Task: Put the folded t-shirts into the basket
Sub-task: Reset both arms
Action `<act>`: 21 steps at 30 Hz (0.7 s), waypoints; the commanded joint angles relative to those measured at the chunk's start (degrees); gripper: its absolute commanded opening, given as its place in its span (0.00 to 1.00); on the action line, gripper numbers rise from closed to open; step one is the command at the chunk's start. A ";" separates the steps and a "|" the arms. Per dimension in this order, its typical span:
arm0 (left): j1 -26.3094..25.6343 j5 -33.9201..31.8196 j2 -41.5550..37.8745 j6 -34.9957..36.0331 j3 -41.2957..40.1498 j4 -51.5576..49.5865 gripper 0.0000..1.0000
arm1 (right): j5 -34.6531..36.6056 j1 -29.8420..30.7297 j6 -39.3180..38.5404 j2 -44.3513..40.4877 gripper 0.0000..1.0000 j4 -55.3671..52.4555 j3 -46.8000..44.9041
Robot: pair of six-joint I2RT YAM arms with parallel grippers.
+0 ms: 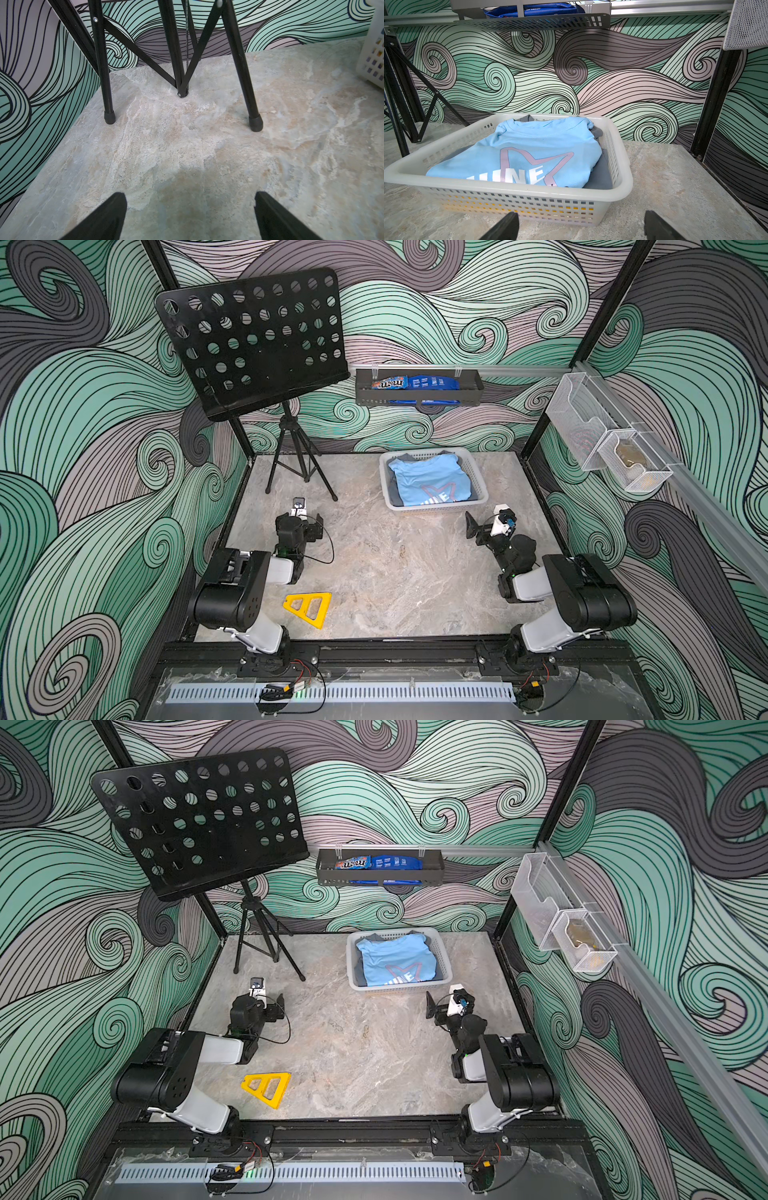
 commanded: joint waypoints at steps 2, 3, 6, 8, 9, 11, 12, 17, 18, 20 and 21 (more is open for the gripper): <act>0.22 0.00 0.40 -0.55 0.70 1.06 0.99 | -0.19 0.20 0.32 0.46 0.99 0.74 0.31; 0.26 -0.01 0.38 -0.53 0.70 1.04 0.99 | -0.20 0.15 0.32 0.43 0.99 0.74 0.31; 0.31 0.04 0.44 -0.54 0.70 1.12 0.99 | -0.22 0.21 0.37 0.42 0.99 0.74 0.38; 0.27 0.02 0.40 -0.57 0.66 1.07 0.99 | -0.22 0.14 0.37 0.42 0.99 0.69 0.38; 0.25 0.00 0.34 -0.55 0.69 1.05 0.99 | -0.19 0.20 0.38 0.43 0.99 0.74 0.32; 0.27 0.03 0.41 -0.55 0.70 1.13 0.99 | -0.20 0.17 0.34 0.42 0.99 0.74 0.31; 0.31 0.03 0.31 -0.52 0.70 1.08 0.99 | -0.18 0.20 0.32 0.42 0.99 0.74 0.31; 0.25 -0.25 0.53 -0.49 0.48 1.59 0.99 | -0.17 0.17 0.32 0.42 0.99 0.70 0.38; 0.27 -0.31 0.55 -0.56 0.47 1.41 0.99 | -0.21 0.21 0.32 0.42 0.99 0.74 0.32; 0.23 -0.28 0.55 -0.56 0.63 1.37 0.99 | -0.22 0.12 0.32 0.43 0.99 0.74 0.31; 0.26 -0.30 0.52 -0.52 0.61 1.43 0.99 | -0.18 0.20 0.32 0.42 0.99 0.74 0.31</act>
